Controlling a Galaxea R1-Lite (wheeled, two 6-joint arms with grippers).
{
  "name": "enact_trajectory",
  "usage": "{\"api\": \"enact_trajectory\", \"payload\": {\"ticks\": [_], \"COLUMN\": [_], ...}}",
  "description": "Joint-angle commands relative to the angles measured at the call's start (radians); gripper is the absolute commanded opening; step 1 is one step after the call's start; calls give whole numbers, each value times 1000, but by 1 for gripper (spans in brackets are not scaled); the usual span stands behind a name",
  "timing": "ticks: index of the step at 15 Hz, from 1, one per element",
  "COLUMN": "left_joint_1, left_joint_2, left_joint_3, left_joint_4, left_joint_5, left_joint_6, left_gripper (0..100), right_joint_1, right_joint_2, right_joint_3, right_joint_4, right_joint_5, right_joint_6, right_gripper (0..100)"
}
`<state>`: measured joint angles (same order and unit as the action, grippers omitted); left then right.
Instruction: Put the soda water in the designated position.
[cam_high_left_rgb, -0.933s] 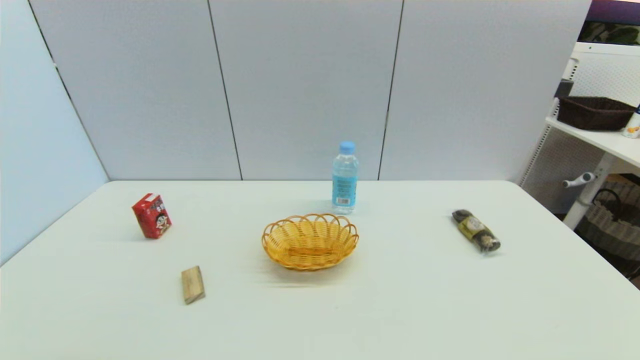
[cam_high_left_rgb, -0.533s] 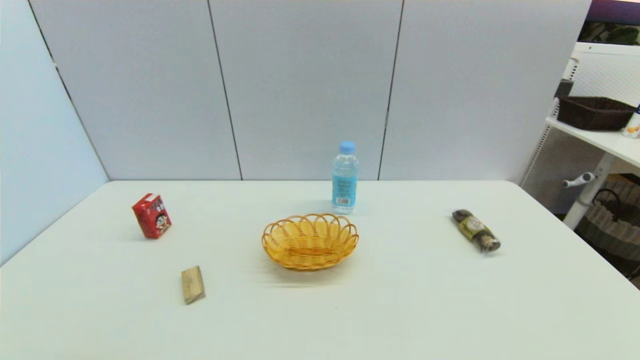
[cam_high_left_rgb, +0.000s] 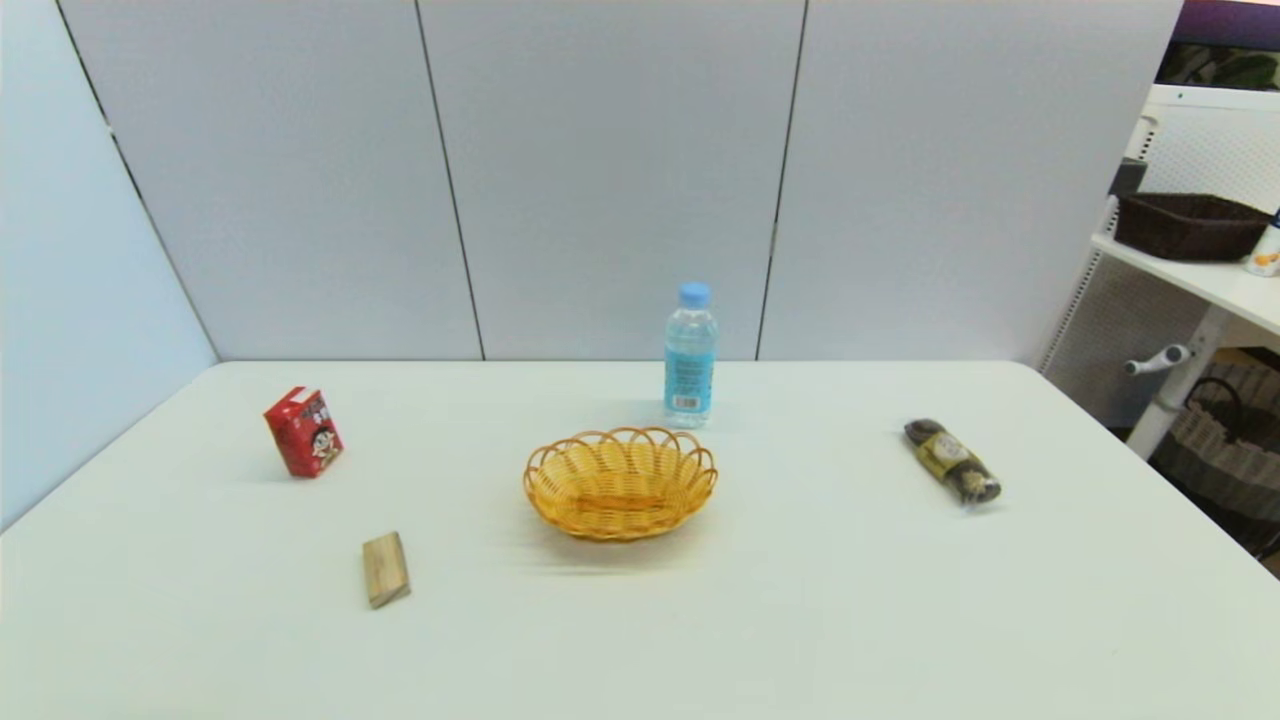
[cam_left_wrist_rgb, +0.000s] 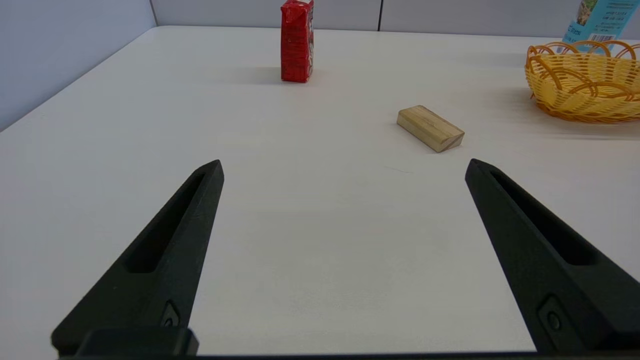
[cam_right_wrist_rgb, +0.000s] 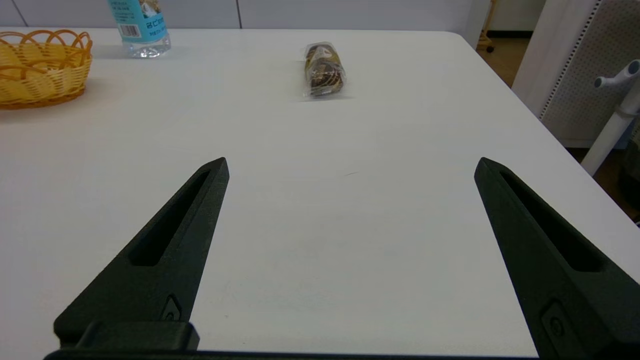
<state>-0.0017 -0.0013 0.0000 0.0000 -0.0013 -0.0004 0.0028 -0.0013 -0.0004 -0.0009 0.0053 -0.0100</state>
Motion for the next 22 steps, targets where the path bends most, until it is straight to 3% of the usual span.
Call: {"api": "enact_trajectory", "payload": {"ticks": [1,4,7,14,17,22], "left_joint_1": [0,0,-14,-196,-216,-264], "left_joint_2": [1,41,307,1066,1373,1765], "left_joint_3": [0,-12,-201,-1042,-1364,-1717], "left_joint_4": [0,-5,-57,-61,-66,-137], "left_joint_5": [0,14,15,-5,-126,-373], "left_joint_6": [0,-6,-18,-56,-55,-53], "left_gripper": [100,100,100,100,100,100], "right_joint_1": [0,0,0,0,0,0], "right_joint_2": [1,1,-2,1,-2,1], "right_joint_3": [0,0,0,0,0,0], "right_joint_4": [-1,-1,-1,-1,-1,-1], "right_joint_5": [1,1,1,1,1,1], "right_joint_6": [-1,-1,-1,-1,-1,-1], "right_gripper": [100,100,100,100,100,100]}}
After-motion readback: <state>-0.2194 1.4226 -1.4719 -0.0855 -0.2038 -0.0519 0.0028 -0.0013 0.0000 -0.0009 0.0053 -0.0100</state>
